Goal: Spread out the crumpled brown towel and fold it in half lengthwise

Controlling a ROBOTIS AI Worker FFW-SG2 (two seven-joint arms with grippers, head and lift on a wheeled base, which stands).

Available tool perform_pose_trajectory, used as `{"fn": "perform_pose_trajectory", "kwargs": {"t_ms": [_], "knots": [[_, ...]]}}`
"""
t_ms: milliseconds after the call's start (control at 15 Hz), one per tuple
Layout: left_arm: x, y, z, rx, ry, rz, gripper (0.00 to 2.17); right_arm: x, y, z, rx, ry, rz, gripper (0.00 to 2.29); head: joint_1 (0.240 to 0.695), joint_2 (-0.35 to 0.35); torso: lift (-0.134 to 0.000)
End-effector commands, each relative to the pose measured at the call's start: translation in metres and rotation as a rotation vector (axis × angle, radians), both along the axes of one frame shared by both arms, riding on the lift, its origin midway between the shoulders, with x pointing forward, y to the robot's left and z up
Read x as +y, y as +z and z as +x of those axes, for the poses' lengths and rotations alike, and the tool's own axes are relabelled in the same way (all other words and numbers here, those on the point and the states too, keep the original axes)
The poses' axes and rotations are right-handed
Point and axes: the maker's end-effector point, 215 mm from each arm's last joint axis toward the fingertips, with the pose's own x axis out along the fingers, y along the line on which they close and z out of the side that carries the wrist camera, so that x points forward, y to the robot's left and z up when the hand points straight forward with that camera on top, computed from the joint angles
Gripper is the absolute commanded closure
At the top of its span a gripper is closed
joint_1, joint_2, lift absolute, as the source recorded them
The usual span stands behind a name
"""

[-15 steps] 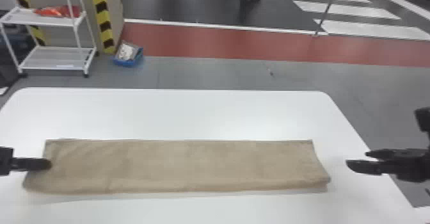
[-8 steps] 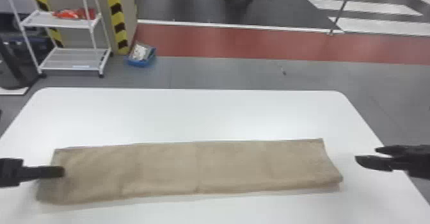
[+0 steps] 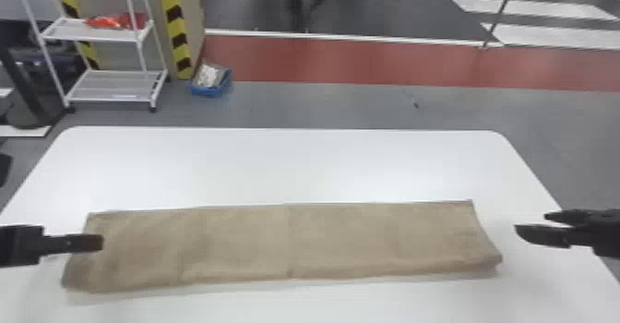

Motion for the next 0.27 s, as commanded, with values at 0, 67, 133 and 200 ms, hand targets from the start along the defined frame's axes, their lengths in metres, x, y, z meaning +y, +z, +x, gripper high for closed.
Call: {"fn": "perform_pose_trajectory", "kwargs": {"t_ms": [0, 67, 133, 200], "knots": [[0.0006, 0.0016, 0.0036, -0.009, -0.006, 0.014, 0.03, 0.0018, -0.0015, 0.0, 0.002, 0.007, 0.001, 0.13, 0.695, -0.104, -0.124], [0.0012, 0.0023, 0.0048, -0.012, -0.007, 0.019, 0.03, 0.0024, -0.002, 0.0003, 0.003, 0.01, 0.0, 0.13, 0.695, -0.103, -0.124], [0.0017, 0.0045, 0.0068, -0.017, -0.007, 0.021, 0.04, 0.0023, -0.0022, 0.0008, 0.002, 0.012, 0.0, 0.13, 0.695, -0.101, -0.124], [0.0011, 0.005, 0.0075, -0.018, -0.008, 0.021, 0.04, 0.0021, -0.0033, 0.0008, 0.004, 0.011, 0.003, 0.13, 0.695, -0.1, -0.124]]}}
